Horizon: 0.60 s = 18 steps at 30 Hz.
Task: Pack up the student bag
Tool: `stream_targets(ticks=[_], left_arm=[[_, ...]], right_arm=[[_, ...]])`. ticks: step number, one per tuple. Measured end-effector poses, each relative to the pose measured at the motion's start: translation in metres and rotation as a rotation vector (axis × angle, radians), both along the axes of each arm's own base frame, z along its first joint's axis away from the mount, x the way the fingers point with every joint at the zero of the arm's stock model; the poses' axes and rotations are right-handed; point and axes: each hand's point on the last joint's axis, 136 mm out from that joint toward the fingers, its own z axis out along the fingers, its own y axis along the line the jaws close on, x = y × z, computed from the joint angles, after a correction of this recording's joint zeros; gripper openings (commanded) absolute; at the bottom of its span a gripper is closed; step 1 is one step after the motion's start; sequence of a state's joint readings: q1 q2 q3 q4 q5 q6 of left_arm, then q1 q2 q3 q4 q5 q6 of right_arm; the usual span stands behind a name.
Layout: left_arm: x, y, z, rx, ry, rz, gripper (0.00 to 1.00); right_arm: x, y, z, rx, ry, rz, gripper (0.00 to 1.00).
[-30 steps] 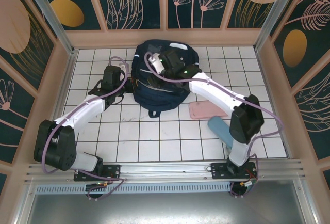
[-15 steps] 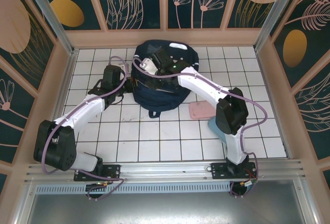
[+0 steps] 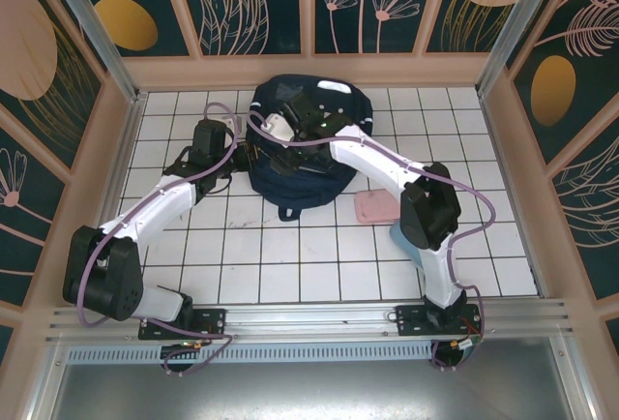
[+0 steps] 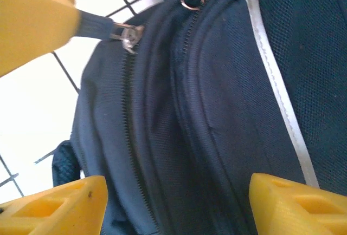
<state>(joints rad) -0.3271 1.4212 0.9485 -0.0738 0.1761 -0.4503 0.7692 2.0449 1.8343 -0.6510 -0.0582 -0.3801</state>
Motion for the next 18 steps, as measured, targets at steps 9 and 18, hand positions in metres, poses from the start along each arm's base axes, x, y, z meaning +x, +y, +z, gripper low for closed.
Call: stream_targets(ticks=[9, 18], left_arm=[[-0.002, 0.001, 0.001, 0.003, 0.001, 0.003, 0.00], [0.007, 0.013, 0.009, 0.046, -0.016, 0.095, 0.00]], right_arm=[[0.027, -0.009, -0.019, -0.093, -0.091, -0.101, 0.56], [0.027, -0.011, -0.015, -0.137, -0.328, -0.149, 0.22]])
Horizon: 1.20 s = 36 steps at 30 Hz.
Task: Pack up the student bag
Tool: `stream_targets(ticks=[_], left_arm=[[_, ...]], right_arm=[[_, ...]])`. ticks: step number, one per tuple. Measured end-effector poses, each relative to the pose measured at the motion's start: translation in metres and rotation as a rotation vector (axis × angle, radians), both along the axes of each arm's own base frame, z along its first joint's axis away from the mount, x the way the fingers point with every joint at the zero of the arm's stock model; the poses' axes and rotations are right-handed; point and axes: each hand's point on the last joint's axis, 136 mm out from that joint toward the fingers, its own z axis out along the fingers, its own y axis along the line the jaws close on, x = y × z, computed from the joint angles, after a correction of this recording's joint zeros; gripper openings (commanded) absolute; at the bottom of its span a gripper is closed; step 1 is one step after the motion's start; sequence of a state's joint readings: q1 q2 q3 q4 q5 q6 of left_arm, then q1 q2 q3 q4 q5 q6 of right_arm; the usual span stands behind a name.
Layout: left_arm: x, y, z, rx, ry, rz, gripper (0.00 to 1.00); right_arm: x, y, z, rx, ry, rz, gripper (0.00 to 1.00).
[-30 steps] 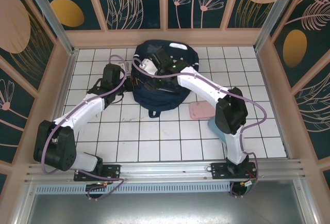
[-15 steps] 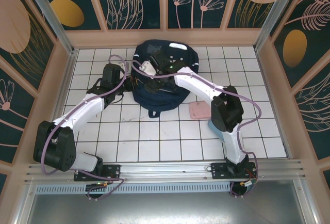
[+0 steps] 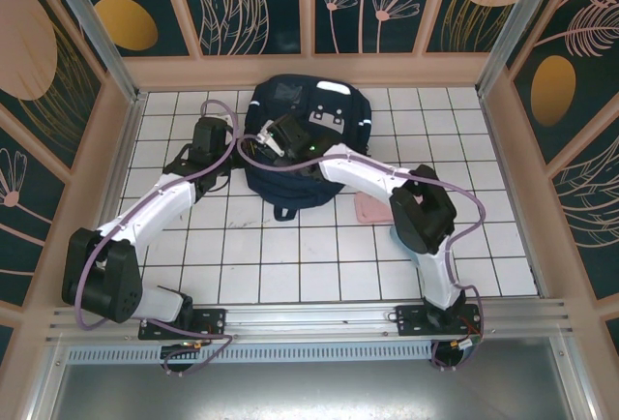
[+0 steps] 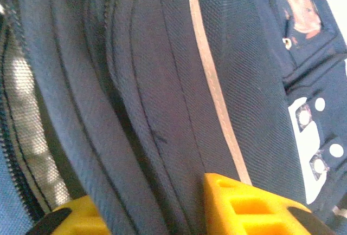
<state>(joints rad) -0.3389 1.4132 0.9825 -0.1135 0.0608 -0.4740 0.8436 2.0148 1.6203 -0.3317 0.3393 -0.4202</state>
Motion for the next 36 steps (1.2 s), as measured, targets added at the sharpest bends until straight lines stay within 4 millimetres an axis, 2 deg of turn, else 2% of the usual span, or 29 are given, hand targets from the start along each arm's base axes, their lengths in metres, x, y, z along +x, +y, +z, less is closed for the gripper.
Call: stream_targets(ticks=[5, 10, 15, 23, 32, 34, 36], left_arm=[[0.006, 0.002, 0.005, 0.006, -0.018, 0.034, 0.00], [0.017, 0.000, 0.006, 0.003, -0.030, 0.043, 0.00], [0.035, 0.001, 0.002, 0.011, -0.036, 0.063, 0.00], [0.070, 0.001, -0.020, 0.042, -0.003, 0.102, 0.00], [0.105, 0.003, -0.028, -0.043, 0.018, 0.106, 0.01], [0.108, 0.003, -0.030, -0.069, 0.026, 0.101, 0.21], [0.109, 0.007, -0.031, -0.076, 0.030, 0.112, 0.41]], right_arm=[[-0.010, -0.014, 0.018, 0.036, -0.069, 0.017, 0.07], [-0.021, -0.026, 0.034, 0.063, -0.088, 0.032, 0.03], [-0.023, -0.032, 0.036, 0.085, -0.083, 0.040, 0.02], [-0.023, -0.037, 0.038, 0.117, -0.079, 0.050, 0.02], [-0.022, -0.037, 0.044, 0.148, -0.072, 0.064, 0.03], [-0.023, -0.036, 0.044, 0.156, -0.065, 0.070, 0.08], [-0.024, -0.035, 0.043, 0.166, -0.052, 0.070, 0.22]])
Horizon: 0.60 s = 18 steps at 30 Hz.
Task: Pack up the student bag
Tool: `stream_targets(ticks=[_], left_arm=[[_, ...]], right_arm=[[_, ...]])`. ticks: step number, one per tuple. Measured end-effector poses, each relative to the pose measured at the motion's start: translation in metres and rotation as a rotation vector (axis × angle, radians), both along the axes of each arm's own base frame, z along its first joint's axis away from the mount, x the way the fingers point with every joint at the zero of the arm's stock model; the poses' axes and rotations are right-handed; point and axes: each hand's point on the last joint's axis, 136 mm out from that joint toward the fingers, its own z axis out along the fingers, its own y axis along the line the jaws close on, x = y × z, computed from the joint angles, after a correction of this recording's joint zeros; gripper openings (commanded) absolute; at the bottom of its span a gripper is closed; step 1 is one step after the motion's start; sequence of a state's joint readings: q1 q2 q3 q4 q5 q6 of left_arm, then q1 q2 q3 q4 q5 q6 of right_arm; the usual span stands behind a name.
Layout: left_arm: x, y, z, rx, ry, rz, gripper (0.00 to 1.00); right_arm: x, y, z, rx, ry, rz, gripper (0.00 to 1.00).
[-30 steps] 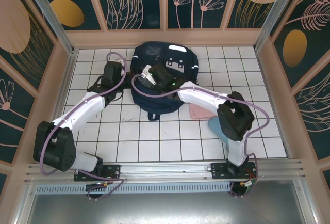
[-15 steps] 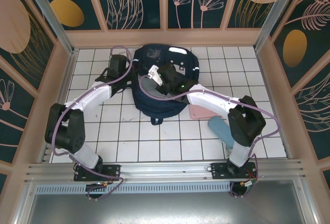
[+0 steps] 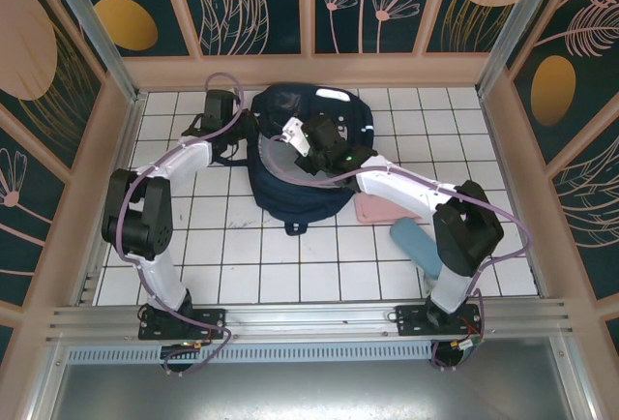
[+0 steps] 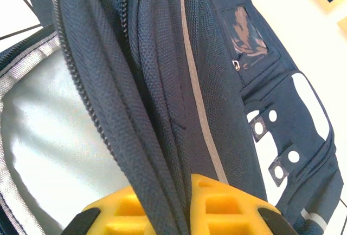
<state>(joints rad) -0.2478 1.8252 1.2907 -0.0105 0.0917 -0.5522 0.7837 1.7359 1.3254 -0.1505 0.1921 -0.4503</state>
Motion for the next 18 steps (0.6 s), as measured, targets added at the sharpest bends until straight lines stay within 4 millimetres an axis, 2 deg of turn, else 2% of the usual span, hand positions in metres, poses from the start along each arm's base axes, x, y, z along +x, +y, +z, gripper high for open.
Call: stream_targets(ticks=[2, 6, 10, 14, 16, 18], left_arm=[[0.002, 0.009, 0.001, -0.003, -0.001, 0.034, 0.56], [-0.001, 0.028, 0.012, 0.003, -0.014, 0.101, 0.73], [-0.024, 0.041, 0.040, 0.004, -0.051, 0.149, 0.83], [-0.049, 0.050, 0.059, -0.002, -0.087, 0.171, 0.89], [-0.061, 0.054, 0.057, 0.003, -0.085, 0.179, 0.91], [-0.070, 0.057, 0.050, 0.008, -0.071, 0.180, 0.91]], right_arm=[[-0.002, 0.000, 0.002, 0.026, 0.022, -0.009, 0.41], [-0.012, 0.001, 0.017, 0.104, 0.057, -0.014, 0.55], [-0.026, -0.005, 0.049, 0.237, 0.091, -0.040, 0.67], [-0.041, -0.034, 0.077, 0.404, 0.136, -0.156, 0.77], [-0.041, -0.053, 0.078, 0.461, 0.176, -0.247, 0.78], [-0.035, -0.079, 0.067, 0.505, 0.229, -0.376, 0.78]])
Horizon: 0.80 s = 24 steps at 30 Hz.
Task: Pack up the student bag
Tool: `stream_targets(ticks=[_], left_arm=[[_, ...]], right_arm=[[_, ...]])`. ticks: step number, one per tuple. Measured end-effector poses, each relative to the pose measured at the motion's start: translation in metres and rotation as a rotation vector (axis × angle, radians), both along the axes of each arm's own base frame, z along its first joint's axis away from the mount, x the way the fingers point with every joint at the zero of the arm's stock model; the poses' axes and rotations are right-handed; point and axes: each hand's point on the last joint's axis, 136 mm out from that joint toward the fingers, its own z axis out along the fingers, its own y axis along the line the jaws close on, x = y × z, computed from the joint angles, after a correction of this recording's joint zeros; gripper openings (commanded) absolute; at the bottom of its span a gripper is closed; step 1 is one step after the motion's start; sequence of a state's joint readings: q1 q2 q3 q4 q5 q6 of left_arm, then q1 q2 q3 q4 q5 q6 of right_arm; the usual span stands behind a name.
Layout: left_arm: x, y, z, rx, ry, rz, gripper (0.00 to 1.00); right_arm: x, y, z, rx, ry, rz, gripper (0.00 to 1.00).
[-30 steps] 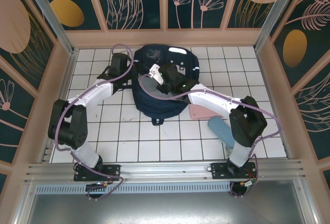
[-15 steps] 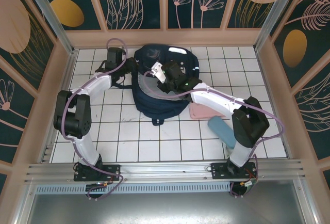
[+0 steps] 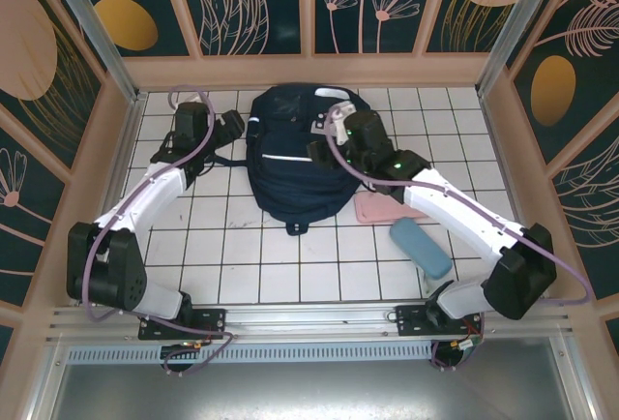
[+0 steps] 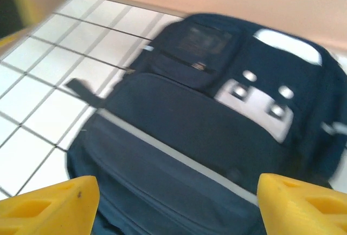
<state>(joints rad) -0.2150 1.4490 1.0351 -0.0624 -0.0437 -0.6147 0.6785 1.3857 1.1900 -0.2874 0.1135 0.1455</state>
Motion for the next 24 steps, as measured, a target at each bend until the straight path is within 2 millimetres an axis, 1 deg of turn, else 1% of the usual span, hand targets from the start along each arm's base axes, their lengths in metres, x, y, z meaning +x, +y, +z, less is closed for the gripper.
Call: stream_targets(ticks=[1, 2, 3, 4, 5, 6, 8, 11, 13, 16, 19, 22, 24], left_arm=[[-0.004, 0.001, -0.004, 0.003, 0.010, -0.001, 0.92], [-0.008, 0.001, -0.009, 0.007, 0.020, -0.004, 0.92], [-0.011, 0.001, -0.012, 0.009, 0.030, -0.011, 0.92], [-0.013, 0.001, -0.014, 0.011, 0.037, -0.017, 0.93], [-0.014, 0.000, -0.015, 0.012, 0.041, -0.026, 0.93], [-0.015, -0.002, -0.015, 0.011, 0.041, -0.035, 0.94], [-0.016, -0.006, -0.014, 0.007, 0.039, -0.060, 0.94], [-0.017, -0.009, -0.012, 0.004, 0.034, -0.086, 0.95], [-0.017, -0.012, -0.011, 0.001, 0.031, -0.102, 0.95], [-0.018, -0.014, -0.011, 0.002, 0.031, -0.120, 0.95], [-0.019, -0.019, -0.010, -0.010, 0.032, -0.146, 0.96], [-0.022, -0.026, -0.010, -0.031, 0.035, -0.182, 0.95], [-0.023, -0.031, -0.009, -0.046, 0.037, -0.209, 0.95]], right_arm=[[0.003, -0.017, -0.011, 0.014, 0.051, -0.072, 0.78], [0.006, -0.038, -0.027, 0.021, 0.113, -0.153, 0.78], [0.006, -0.052, -0.040, 0.025, 0.160, -0.211, 0.78], [0.004, -0.072, -0.058, 0.022, 0.230, -0.288, 0.79], [0.000, -0.092, -0.077, 0.020, 0.301, -0.368, 0.80], [-0.005, -0.105, -0.090, 0.019, 0.351, -0.421, 0.81], [-0.022, -0.130, -0.116, 0.021, 0.455, -0.523, 0.84], [-0.045, -0.153, -0.139, 0.040, 0.555, -0.616, 0.87], [-0.053, -0.169, -0.149, 0.060, 0.596, -0.686, 0.87], [-0.058, -0.191, -0.162, 0.104, 0.641, -0.789, 0.87], [-0.061, -0.207, -0.172, 0.150, 0.673, -0.872, 0.87], [-0.061, -0.217, -0.180, 0.196, 0.692, -0.928, 0.86], [-0.057, -0.220, -0.184, 0.216, 0.695, -0.950, 0.86]])
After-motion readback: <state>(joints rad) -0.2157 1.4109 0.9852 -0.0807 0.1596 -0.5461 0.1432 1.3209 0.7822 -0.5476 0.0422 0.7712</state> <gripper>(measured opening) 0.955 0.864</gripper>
